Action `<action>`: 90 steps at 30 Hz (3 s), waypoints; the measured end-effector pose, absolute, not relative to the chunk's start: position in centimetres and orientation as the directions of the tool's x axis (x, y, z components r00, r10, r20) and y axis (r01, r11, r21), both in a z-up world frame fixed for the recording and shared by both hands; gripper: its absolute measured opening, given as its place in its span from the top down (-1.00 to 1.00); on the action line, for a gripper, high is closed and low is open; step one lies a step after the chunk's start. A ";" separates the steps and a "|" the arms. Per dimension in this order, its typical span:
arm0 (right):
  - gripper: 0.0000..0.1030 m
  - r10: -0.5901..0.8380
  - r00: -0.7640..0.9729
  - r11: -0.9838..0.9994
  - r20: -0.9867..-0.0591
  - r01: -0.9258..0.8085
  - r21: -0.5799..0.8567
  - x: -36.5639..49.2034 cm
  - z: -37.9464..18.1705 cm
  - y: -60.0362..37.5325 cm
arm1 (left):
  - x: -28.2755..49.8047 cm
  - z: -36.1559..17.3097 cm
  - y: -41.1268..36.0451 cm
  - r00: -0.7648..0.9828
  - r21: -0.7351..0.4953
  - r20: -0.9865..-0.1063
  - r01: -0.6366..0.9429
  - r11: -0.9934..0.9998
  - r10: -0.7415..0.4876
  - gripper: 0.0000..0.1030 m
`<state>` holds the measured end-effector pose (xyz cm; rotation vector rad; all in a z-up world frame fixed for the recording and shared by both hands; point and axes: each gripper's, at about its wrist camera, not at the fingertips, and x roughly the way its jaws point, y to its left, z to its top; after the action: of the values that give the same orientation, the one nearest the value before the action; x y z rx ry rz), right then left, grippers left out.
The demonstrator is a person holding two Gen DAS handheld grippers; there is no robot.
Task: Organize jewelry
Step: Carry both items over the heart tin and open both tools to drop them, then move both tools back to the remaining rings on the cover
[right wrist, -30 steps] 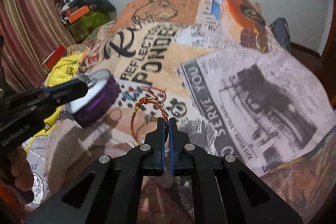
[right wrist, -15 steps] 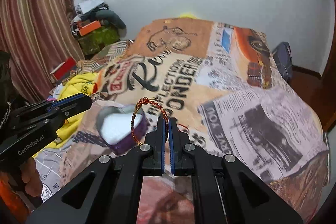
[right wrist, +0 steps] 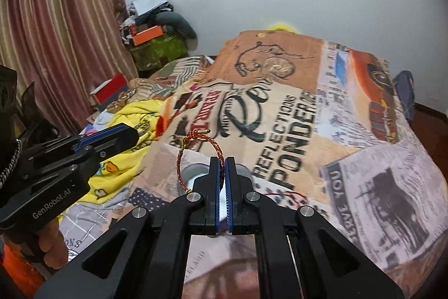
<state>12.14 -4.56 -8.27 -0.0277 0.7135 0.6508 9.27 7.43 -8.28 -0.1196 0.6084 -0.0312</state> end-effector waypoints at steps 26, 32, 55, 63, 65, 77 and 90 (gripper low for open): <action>0.93 0.511 0.417 0.786 -0.752 -0.581 0.212 14.4 -13.5 -3.0 | 14.4 -14.7 5.8 0.690 -0.180 -0.703 0.059 0.982 -0.170 0.80; 0.86 0.485 0.435 0.803 -0.758 -0.566 0.189 14.3 -13.3 -3.9 | 14.4 -14.7 5.3 0.688 -0.162 -0.709 0.058 0.985 -0.157 0.80; 0.08 0.384 0.605 0.889 -0.698 -0.446 0.103 12.1 -9.4 -10.5 | 10.0 -11.1 6.2 0.721 -0.087 -0.693 -0.060 0.994 -0.017 -0.25; 0.08 0.335 0.612 0.912 -0.717 -0.403 0.082 11.3 -10.3 -13.8 | 10.8 -12.4 1.6 0.669 -0.124 -0.734 0.040 0.991 -0.119 -0.25; 0.08 0.324 0.611 0.917 -0.722 -0.392 0.079 11.1 -10.7 -14.6 | 11.1 -12.8 0.3 0.651 -0.140 -0.743 0.073 0.988 -0.153 -0.25; 0.08 0.289 0.605 0.944 -0.742 -0.308 0.117 10.8 -11.8 -19.2 | 13.9 -15.5 -5.6 0.557 -0.202 -0.783 0.193 0.960 -0.277 0.16; 0.07 0.306 0.548 0.939 -0.778 -0.309 0.152 11.6 -14.2 -19.9 | 17.9 -19.5 -7.1 0.489 -0.179 -0.835 0.188 0.966 -0.250 0.67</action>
<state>11.63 -19.91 -14.20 -0.0035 0.9214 0.3644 17.90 -7.12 -19.51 -0.0669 1.0256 -0.2662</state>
